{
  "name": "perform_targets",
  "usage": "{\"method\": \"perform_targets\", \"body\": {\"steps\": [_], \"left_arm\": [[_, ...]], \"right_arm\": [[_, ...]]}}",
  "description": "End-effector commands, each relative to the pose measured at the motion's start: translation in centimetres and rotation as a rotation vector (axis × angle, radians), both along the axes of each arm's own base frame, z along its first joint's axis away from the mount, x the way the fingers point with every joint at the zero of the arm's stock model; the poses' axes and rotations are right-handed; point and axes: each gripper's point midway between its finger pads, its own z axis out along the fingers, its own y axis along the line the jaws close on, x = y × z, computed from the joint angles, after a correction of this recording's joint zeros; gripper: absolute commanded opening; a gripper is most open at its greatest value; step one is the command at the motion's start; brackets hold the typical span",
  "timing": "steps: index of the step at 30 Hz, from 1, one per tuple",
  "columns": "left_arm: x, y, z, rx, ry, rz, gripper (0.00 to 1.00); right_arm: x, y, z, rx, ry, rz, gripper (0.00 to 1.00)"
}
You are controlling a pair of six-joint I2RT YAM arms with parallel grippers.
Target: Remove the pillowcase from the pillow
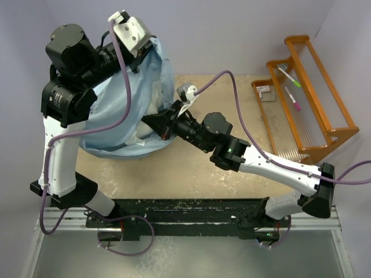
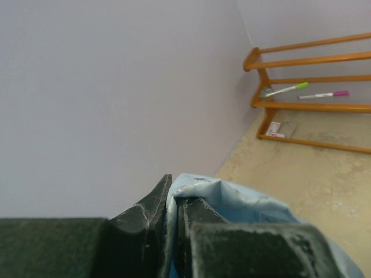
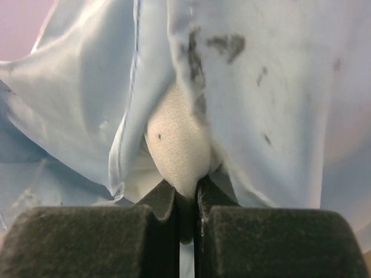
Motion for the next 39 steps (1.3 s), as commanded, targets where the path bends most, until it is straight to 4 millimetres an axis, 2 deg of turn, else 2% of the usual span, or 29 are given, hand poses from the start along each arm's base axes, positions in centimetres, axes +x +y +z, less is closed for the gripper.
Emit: {"method": "perform_targets", "body": {"steps": [1, 3, 8, 13, 17, 20, 22, 23, 24, 25, 26, 27, 28, 29, 31, 33, 35, 37, 39], "left_arm": [[1.0, 2.9, 4.9, -0.129, -0.154, 0.171, 0.08], [2.6, 4.1, 5.0, -0.125, -0.174, 0.276, 0.0], [5.6, 6.3, 4.3, -0.06, -0.222, 0.459, 0.0], [8.3, 6.3, 0.7, 0.083, -0.201, 0.525, 0.0], [9.5, 6.2, -3.5, 0.187, -0.084, 0.538, 0.0], [9.7, 6.5, -5.7, 0.223, -0.007, 0.555, 0.12], [9.6, 5.9, -7.9, 0.259, 0.077, 0.518, 0.22], [9.1, 5.2, -9.1, 0.279, 0.128, 0.464, 0.31], [8.2, 4.2, -10.2, 0.29, 0.181, 0.392, 0.51], [7.1, 3.2, -11.2, 0.304, 0.224, 0.313, 0.7], [6.3, 2.5, -11.8, 0.306, 0.258, 0.257, 0.81], [5.5, 2.1, -11.8, 0.291, 0.274, 0.224, 0.85], [5.1, 2.1, -11.3, 0.272, 0.269, 0.215, 0.87], [4.7, 2.3, -10.3, 0.248, 0.247, 0.22, 0.88], [3.9, 3.3, -7.3, 0.192, 0.168, 0.245, 0.9], [2.7, 4.6, -4.5, 0.144, 0.098, 0.272, 0.93], [1.1, 5.9, -2.8, 0.135, 0.051, 0.294, 0.94], [0.1, 7.1, -3.0, 0.158, 0.04, 0.323, 0.93], [-0.8, 7.9, -4.1, 0.195, 0.039, 0.337, 0.93]], "right_arm": [[-0.9, -2.8, 3.9, 0.105, -0.066, -0.032, 0.0], [-1.2, -3.8, 4.2, 0.113, -0.074, -0.042, 0.0], [-2.9, -6.6, 5.9, 0.15, -0.111, -0.026, 0.0], [-4.4, -9.2, 8.1, 0.205, -0.157, -0.014, 0.0], [-5.4, -11.4, 11.6, 0.261, -0.213, -0.021, 0.0], [-5.6, -11.3, 13.6, 0.258, -0.255, -0.014, 0.0], [-5.8, -11.0, 14.7, 0.266, -0.278, -0.002, 0.0], [-5.6, -10.7, 15.1, 0.266, -0.286, -0.003, 0.0], [-5.4, -10.6, 15.6, 0.27, -0.294, -0.012, 0.0], [-4.8, -10.5, 16.0, 0.27, -0.295, -0.034, 0.0], [-3.9, -10.6, 16.4, 0.27, -0.289, -0.068, 0.0], [-2.6, -10.8, 16.7, 0.264, -0.274, -0.119, 0.0], [-0.6, -10.6, 16.4, 0.234, -0.248, -0.177, 0.0], [1.2, -11.5, 17.3, 0.231, -0.233, -0.237, 0.0], [5.4, -13.2, 17.0, 0.192, -0.194, -0.342, 0.0], [8.4, -15.2, 16.7, 0.167, -0.191, -0.421, 0.0], [10.0, -16.8, 16.8, 0.156, -0.2, -0.459, 0.0], [10.7, -17.9, 17.0, 0.151, -0.209, -0.487, 0.0], [10.9, -18.2, 17.2, 0.149, -0.217, -0.498, 0.0]]}}
